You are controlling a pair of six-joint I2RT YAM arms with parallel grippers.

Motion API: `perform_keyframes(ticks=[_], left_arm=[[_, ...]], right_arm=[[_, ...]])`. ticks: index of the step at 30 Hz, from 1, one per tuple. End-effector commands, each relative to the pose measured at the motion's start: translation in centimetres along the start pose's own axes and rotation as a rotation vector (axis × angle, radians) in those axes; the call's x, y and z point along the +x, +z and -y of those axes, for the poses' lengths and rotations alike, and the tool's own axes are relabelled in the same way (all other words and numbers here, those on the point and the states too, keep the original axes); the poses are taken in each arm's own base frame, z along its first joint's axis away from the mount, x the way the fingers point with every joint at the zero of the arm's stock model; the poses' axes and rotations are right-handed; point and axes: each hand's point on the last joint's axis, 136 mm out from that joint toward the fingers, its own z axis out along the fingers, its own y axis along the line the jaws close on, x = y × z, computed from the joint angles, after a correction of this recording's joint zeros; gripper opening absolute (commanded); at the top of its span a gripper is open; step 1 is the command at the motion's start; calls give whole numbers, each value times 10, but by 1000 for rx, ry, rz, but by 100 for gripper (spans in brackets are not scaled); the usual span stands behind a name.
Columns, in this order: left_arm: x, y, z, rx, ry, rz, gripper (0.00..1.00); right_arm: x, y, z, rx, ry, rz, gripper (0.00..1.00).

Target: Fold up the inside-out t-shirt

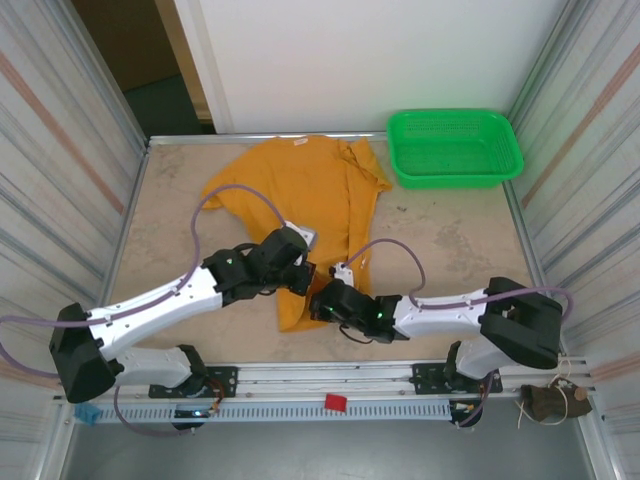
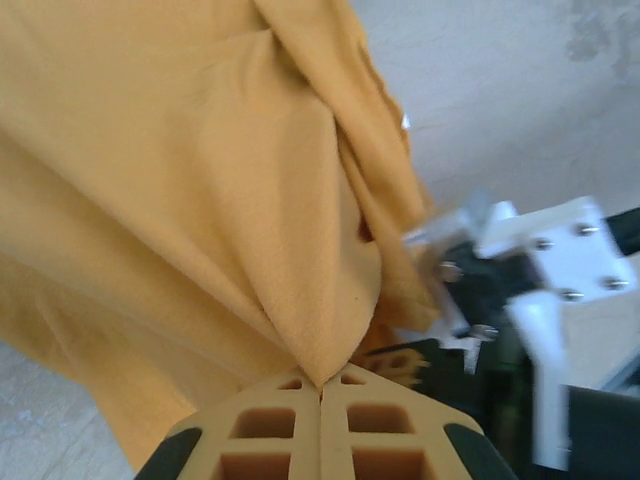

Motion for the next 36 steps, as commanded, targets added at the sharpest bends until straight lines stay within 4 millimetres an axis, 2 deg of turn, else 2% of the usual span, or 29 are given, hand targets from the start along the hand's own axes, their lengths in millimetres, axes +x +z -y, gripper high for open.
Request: perform_keyframes(ticks=[1, 4, 7, 12, 15, 17, 19, 22, 25, 29, 33, 36], left_arm=[[-20, -27, 19, 98, -29, 53, 0], [-32, -42, 29, 151, -45, 89, 0], [-42, -57, 42, 211, -51, 116, 0], [-60, -80, 56, 269, -37, 165, 0], [-70, -93, 64, 300, -24, 191, 0], [-76, -99, 69, 325, -24, 204, 0], [-80, -105, 76, 359, -26, 206, 0], [-83, -113, 90, 404, -23, 210, 0], [-85, -123, 110, 463, -7, 218, 0], [-92, -145, 145, 563, 46, 250, 0], [-98, -167, 167, 655, 76, 291, 0], [-101, -172, 165, 669, 73, 332, 0]], right_arm=[[-44, -1, -19, -41, 53, 227, 0], [-63, 2, -15, -58, 42, 338, 0], [-73, 14, -7, -63, 80, 341, 0], [-54, 32, -18, -89, 38, 252, 0], [-49, 38, 1, -42, 62, 239, 0], [-54, 43, 12, -30, 91, 232, 0], [-62, 46, 13, -36, 109, 235, 0], [-77, 53, 1, -62, 111, 217, 0], [-96, 60, -3, -39, 116, 228, 1], [-119, 72, 4, -11, 154, 256, 3], [-125, 86, 18, 47, 240, 244, 4], [-122, 96, 30, 66, 325, 225, 5]])
